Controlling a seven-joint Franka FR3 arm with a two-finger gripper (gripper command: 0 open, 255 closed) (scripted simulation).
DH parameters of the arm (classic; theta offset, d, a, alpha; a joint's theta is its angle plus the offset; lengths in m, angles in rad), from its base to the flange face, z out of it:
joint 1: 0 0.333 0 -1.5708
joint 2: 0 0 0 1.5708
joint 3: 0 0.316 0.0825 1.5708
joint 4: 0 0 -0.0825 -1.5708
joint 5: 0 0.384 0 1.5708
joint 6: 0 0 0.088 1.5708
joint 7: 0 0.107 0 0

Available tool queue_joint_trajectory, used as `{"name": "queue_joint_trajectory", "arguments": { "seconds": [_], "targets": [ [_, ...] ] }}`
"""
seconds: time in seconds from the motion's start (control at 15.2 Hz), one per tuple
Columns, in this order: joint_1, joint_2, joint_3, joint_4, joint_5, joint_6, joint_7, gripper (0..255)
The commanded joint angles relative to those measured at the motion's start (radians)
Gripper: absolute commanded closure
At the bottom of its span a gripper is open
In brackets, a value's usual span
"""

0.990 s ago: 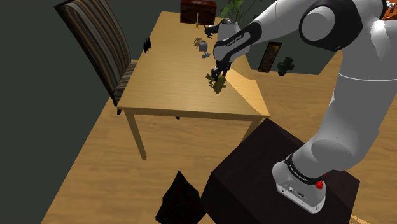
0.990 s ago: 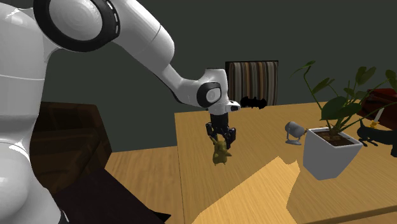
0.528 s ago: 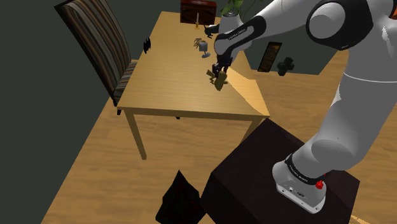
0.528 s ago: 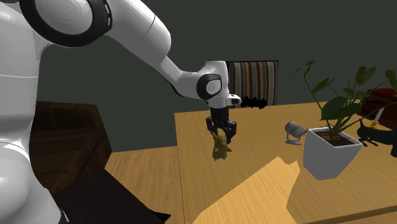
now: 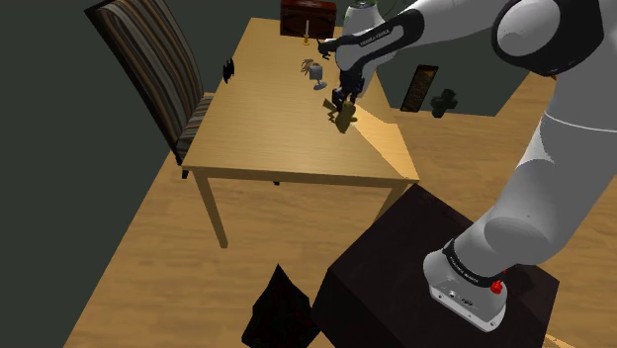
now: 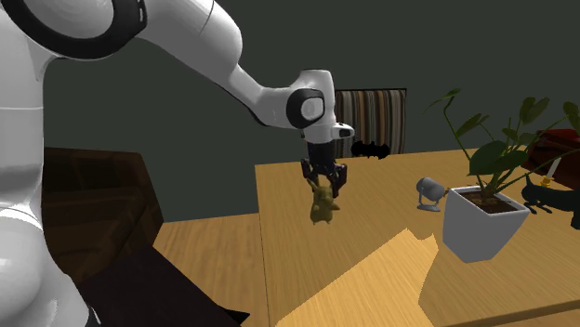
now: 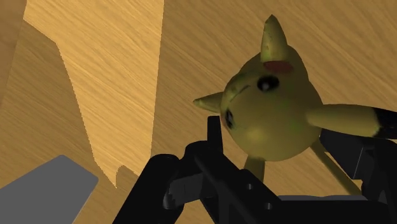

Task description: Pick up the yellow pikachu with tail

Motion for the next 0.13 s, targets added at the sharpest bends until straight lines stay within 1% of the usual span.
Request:
{"name": "queue_joint_trajectory", "arguments": {
  "seconds": [0.0,0.07],
  "targets": [
    [0.000,-0.006,0.000,0.009,0.000,-0.015,-0.001,255],
    [0.000,-0.006,0.000,0.009,0.000,-0.015,-0.001,255]
  ]
}}
